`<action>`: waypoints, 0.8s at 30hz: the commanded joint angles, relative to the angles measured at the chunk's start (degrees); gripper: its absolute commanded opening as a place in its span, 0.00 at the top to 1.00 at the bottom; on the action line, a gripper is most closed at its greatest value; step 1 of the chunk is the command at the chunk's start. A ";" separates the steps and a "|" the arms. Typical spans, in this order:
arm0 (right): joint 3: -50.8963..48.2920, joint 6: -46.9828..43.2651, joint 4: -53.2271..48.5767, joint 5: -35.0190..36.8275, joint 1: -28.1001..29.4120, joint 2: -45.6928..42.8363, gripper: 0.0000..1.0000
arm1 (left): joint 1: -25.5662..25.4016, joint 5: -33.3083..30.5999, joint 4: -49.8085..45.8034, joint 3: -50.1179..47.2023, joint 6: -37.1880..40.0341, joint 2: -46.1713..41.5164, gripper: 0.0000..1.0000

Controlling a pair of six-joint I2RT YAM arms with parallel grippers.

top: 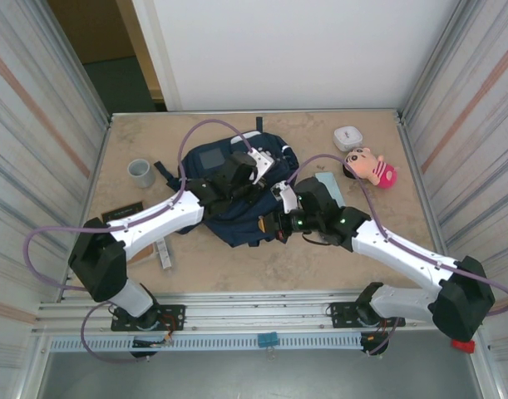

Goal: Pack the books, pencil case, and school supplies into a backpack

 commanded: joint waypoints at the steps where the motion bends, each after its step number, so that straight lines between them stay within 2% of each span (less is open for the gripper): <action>1: -1.95 6.57 8.71 -1.49 1.28 0.95 0.98 | 0.00 1.93 8.65 -0.83 -1.66 -1.91 1.00; 5: -3.29 7.88 9.46 1.00 0.92 -0.61 0.62 | 1.05 10.69 10.69 -4.00 1.97 -4.56 1.00; 8: -4.85 10.57 9.08 2.95 -1.88 -3.49 0.44 | 3.00 17.12 11.66 -6.03 3.18 -6.65 1.00; 10: -5.94 13.12 9.56 2.96 -5.06 -4.90 0.37 | 4.83 22.45 12.45 -7.30 3.67 -7.98 1.00; 14: -6.04 16.81 10.12 4.22 -9.13 -5.45 0.29 | 8.25 31.60 13.87 -9.22 3.59 -10.09 1.00; 24: -11.87 24.56 19.76 9.08 -7.67 -4.15 0.22 | 10.71 39.49 11.70 -7.93 7.35 -10.74 1.00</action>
